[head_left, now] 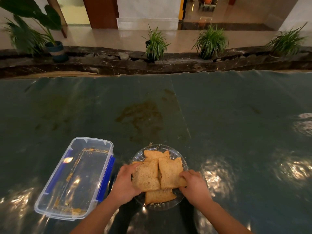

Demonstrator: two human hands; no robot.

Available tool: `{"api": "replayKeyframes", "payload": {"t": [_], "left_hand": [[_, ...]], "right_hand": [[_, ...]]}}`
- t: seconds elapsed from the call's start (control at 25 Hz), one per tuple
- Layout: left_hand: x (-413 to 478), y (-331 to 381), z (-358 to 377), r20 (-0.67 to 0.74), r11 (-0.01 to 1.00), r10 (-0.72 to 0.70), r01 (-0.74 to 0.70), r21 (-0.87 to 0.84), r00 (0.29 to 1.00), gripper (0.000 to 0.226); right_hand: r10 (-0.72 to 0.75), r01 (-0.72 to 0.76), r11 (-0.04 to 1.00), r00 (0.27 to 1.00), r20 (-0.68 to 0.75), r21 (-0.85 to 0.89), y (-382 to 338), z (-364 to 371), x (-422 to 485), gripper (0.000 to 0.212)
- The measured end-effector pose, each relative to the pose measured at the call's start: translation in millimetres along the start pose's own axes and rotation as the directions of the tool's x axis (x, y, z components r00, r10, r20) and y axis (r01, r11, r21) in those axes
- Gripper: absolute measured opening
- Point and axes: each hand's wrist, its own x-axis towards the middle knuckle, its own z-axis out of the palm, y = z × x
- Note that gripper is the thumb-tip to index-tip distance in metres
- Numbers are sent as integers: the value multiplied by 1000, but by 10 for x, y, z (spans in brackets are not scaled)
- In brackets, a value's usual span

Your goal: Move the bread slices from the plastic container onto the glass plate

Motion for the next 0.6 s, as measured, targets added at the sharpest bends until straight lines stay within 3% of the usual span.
{"api": "replayKeyframes", "payload": {"t": [0.28, 0.6], "left_hand": [[-29, 5, 2, -34, 996, -52, 49, -80, 998, 87], [-83, 0, -73, -184, 977, -157, 126, -169, 970, 47]], "right_hand": [[-7, 7, 1000, 1000, 3, 2, 34, 26, -34, 49], [-1, 2, 999, 1000, -29, 39, 44, -22, -33, 51]]}}
